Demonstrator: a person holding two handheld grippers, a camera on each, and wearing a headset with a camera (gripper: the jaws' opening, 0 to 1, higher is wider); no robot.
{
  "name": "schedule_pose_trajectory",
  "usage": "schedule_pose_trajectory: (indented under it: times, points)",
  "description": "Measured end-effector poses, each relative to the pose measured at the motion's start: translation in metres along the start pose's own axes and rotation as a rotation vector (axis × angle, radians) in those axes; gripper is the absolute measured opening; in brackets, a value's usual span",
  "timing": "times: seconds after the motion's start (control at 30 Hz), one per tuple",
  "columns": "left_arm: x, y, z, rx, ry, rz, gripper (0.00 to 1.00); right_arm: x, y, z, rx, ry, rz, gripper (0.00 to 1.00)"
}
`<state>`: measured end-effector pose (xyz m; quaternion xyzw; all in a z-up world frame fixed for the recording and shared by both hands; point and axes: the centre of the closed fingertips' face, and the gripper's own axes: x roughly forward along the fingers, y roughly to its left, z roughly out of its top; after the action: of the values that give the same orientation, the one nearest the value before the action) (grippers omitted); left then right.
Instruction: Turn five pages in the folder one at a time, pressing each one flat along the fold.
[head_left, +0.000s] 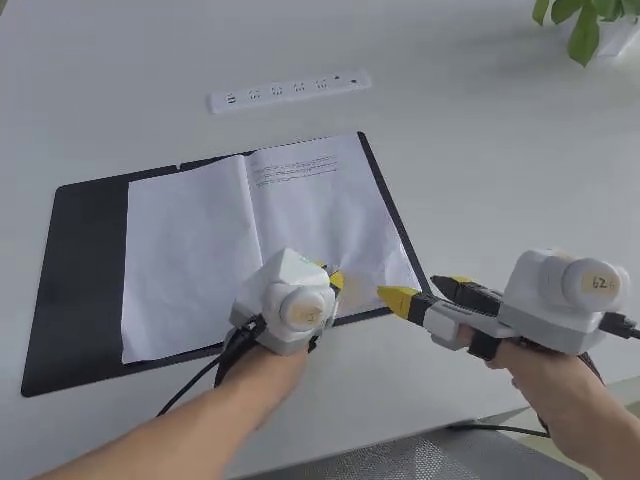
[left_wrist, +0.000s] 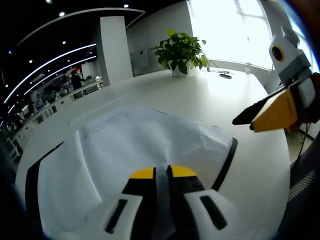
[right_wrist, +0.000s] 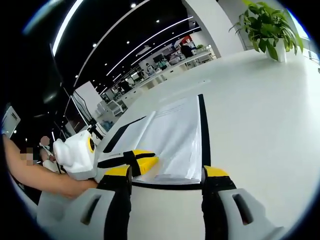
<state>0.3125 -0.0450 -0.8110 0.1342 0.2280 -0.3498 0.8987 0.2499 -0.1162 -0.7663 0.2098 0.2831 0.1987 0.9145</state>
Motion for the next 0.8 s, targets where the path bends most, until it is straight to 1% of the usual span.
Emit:
schedule_pose_trajectory:
  times: [0.03,0.07,0.1,0.13,0.23,0.33,0.37,0.4,0.5,0.53,0.57,0.67,0.7,0.8]
  points:
    - [0.000,0.000,0.000,-0.002,0.001,0.000,0.06,0.001,0.000,0.001,-0.001,-0.003,0.000,0.55]
    - [0.001,0.000,0.000,-0.014,0.000,0.000,0.06,0.001,0.001,0.001,0.000,-0.004,0.002,0.54]
    - [0.001,0.001,0.000,-0.040,-0.003,0.001,0.06,0.003,0.002,0.002,0.000,-0.006,0.005,0.52]
    - [0.001,0.001,0.000,-0.046,-0.004,0.001,0.06,0.004,0.002,0.003,0.001,-0.008,0.006,0.51]
    - [0.000,0.000,0.000,-0.052,-0.007,0.008,0.06,0.009,0.000,0.003,0.008,-0.003,0.003,0.47]
    - [0.000,0.000,0.001,-0.053,-0.008,0.009,0.06,0.014,-0.003,0.003,0.050,0.007,0.000,0.41]
    - [0.000,0.000,0.001,-0.053,-0.007,0.008,0.06,0.016,-0.007,0.002,0.057,0.009,-0.006,0.38]
    - [0.000,0.000,0.001,-0.052,-0.007,0.007,0.06,0.018,-0.010,-0.001,0.079,0.021,-0.014,0.35]
    - [-0.001,0.000,0.001,-0.054,-0.008,0.005,0.06,0.020,-0.011,0.000,0.112,0.023,-0.016,0.26]
    - [-0.001,0.000,0.001,-0.057,-0.009,0.005,0.06,0.020,-0.012,-0.001,0.122,0.027,-0.025,0.21]
    - [-0.001,0.000,0.001,-0.060,-0.009,0.006,0.06,0.020,-0.013,-0.001,0.123,0.028,-0.025,0.17]
    - [-0.001,0.000,0.001,-0.060,-0.010,0.008,0.06,0.018,-0.018,0.000,0.123,0.027,-0.048,0.04]
    - [-0.001,0.000,0.001,-0.059,-0.011,0.009,0.06,0.018,-0.017,0.001,0.119,0.022,-0.051,0.01]
    - [-0.001,0.000,0.001,-0.057,-0.011,0.007,0.06,0.017,-0.015,-0.001,0.119,0.027,-0.059,0.00]
